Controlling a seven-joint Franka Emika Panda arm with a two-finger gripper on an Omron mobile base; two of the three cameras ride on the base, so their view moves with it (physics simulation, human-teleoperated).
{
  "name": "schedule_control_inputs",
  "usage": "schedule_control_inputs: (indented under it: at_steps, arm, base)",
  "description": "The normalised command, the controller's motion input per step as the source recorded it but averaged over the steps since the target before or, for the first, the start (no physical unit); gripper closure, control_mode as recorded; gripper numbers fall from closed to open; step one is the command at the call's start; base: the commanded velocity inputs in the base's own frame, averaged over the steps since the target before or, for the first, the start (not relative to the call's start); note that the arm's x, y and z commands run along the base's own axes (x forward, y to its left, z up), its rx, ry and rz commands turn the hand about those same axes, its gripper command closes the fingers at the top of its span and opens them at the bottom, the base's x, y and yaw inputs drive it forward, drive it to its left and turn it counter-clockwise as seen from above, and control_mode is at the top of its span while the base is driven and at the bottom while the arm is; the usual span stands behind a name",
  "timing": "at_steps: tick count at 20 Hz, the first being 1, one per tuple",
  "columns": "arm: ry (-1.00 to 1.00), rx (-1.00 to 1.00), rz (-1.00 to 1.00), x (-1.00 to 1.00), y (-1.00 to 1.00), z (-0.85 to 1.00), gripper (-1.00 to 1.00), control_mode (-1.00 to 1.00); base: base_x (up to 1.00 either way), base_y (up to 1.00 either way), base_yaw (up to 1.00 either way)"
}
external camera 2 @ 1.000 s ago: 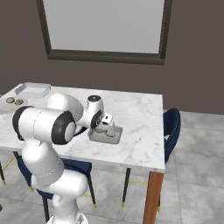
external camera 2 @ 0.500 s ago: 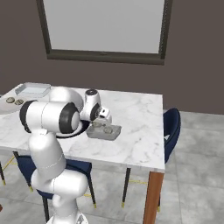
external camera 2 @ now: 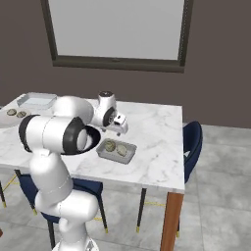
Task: Place two dumplings into each of the tupperware containers and then place the containers in the fridge.
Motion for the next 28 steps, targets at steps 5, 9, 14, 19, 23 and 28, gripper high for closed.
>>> schedule_control_inputs:
  at_steps: [5, 9, 14, 19, 23, 28]
  arm:
    - [0.15, 0.01, -0.29, -0.49, -0.93, 0.18, -1.0, -1.0]
    - [0.26, 0.0, -0.34, -0.36, -1.0, 0.0, -1.0, -1.0]
    - [0.13, 0.0, -0.1, -0.06, -0.72, -0.12, -1.0, -1.0]
    - [-0.02, 0.06, 0.05, -0.62, -0.55, -0.47, -1.0, -1.0]
    - [-0.1, 0.07, 0.21, -0.37, 0.06, -0.37, -1.0, -1.0]
    - [-0.04, 0.04, 0.26, -0.01, 0.33, -0.05, -1.0, -1.0]
  base:
    - [0.0, 0.0, 0.0]
    - [0.0, 0.0, 0.0]
    - [0.0, 0.0, 0.0]
    - [0.0, 0.0, 0.0]
    - [0.0, 0.0, 0.0]
    - [0.0, 0.0, 0.0]
